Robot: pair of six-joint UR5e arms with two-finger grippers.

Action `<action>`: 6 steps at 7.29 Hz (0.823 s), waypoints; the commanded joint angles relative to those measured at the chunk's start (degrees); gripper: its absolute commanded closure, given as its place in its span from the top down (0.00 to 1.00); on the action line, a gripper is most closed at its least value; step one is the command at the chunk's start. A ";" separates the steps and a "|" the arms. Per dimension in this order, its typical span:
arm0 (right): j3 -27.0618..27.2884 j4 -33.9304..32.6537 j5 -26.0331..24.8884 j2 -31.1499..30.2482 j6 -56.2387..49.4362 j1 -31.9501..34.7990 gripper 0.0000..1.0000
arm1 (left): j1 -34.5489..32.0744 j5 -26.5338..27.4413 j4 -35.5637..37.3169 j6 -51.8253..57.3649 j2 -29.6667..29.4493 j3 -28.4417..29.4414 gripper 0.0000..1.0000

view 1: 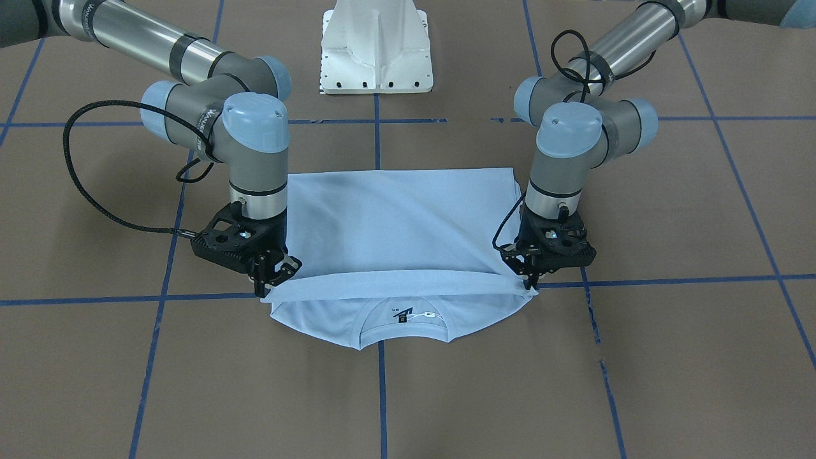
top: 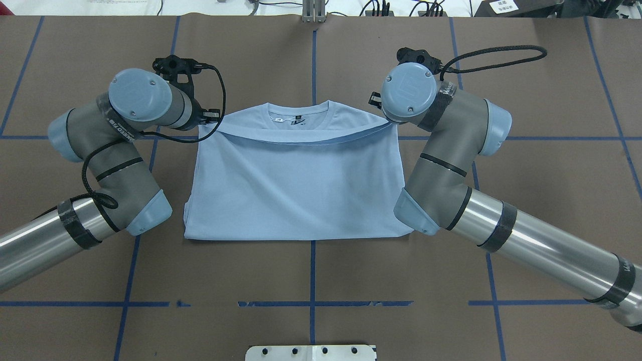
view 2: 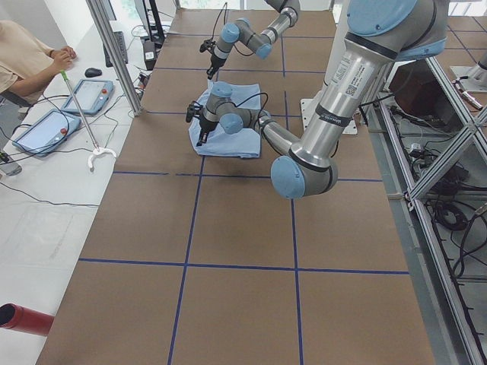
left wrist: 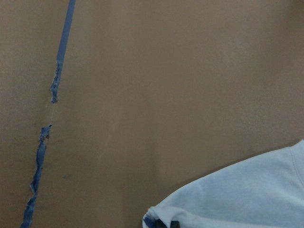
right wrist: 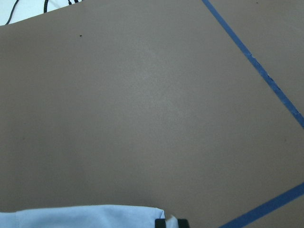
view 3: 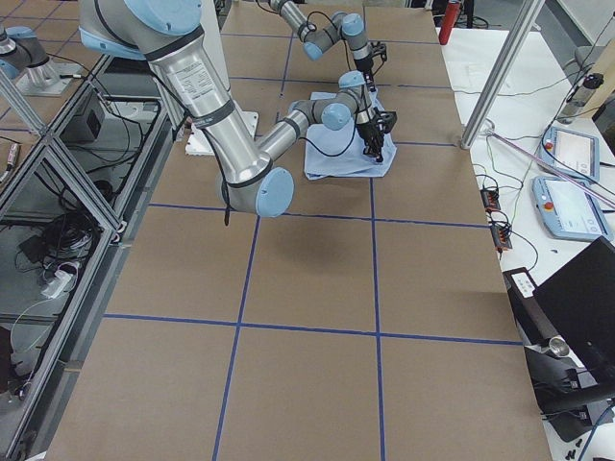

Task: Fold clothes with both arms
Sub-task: 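Release the hem and raise both grippers away from the folded shirt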

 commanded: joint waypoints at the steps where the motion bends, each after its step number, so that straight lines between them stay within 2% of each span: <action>1: 0.45 0.29 4.41 -0.02 -5.19 2.66 1.00 | 0.11 -0.74 -2.30 2.93 1.59 -2.57 1.00; 2: 1.24 1.60 8.80 -0.80 -11.24 4.16 1.00 | 0.64 -1.96 -2.82 3.11 3.43 -4.77 1.00; 3: 1.25 6.31 9.80 -2.72 -11.91 4.26 1.00 | 2.82 -4.59 -3.70 2.42 6.41 -9.40 1.00; 4: 1.42 11.06 12.42 -4.39 -12.09 4.44 1.00 | 7.19 -4.26 -3.71 1.80 11.48 -15.89 1.00; 6: 1.51 11.46 12.98 -4.68 -12.09 4.70 1.00 | 12.83 -2.17 -4.23 -5.11 18.01 -21.73 1.00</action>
